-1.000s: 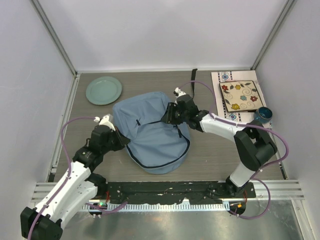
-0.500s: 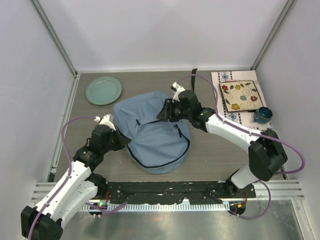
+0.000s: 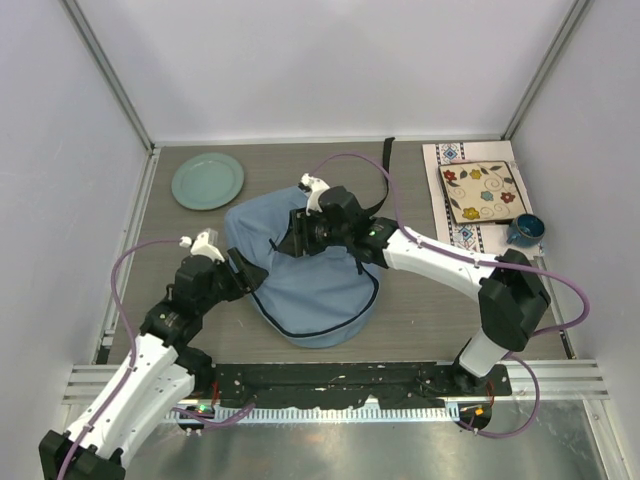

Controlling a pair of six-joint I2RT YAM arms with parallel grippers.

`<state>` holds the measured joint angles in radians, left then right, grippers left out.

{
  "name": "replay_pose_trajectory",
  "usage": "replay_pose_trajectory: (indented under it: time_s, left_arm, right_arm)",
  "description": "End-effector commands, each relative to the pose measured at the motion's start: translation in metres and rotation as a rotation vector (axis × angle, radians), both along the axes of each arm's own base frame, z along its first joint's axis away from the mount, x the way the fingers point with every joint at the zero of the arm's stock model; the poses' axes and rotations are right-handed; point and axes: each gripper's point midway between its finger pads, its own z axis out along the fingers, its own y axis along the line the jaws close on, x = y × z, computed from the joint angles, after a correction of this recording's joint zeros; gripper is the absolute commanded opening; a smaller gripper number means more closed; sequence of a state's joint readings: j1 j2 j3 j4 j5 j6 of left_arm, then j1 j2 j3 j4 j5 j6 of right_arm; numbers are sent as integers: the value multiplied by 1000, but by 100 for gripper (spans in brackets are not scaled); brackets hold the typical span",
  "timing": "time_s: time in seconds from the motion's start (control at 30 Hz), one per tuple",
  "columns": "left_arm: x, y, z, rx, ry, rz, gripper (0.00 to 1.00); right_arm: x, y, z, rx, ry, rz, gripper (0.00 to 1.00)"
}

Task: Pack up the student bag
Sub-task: Zip the student bag at the center of the board.

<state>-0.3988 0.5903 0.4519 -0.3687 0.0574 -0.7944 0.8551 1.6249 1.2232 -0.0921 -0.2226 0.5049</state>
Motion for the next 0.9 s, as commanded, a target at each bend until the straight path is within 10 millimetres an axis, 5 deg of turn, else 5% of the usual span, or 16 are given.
replay_pose_trajectory:
  time_s: [0.0,0.43,0.67,0.87]
  left_arm:
    - [15,3,25,-46,-100,59,68]
    - [39,25,0,16,-9,255,76]
    - [43,22,-8,2,3,255,28]
    - [43,16,5,-37,-53,226,13]
  right_arm:
    - [9,8,26,35,-79,-4,50]
    - [2,9,29,41,-77,6,50]
    - [-3,24,27,35,-77,32,50]
    - [9,35,14,-42,-112,-18,51]
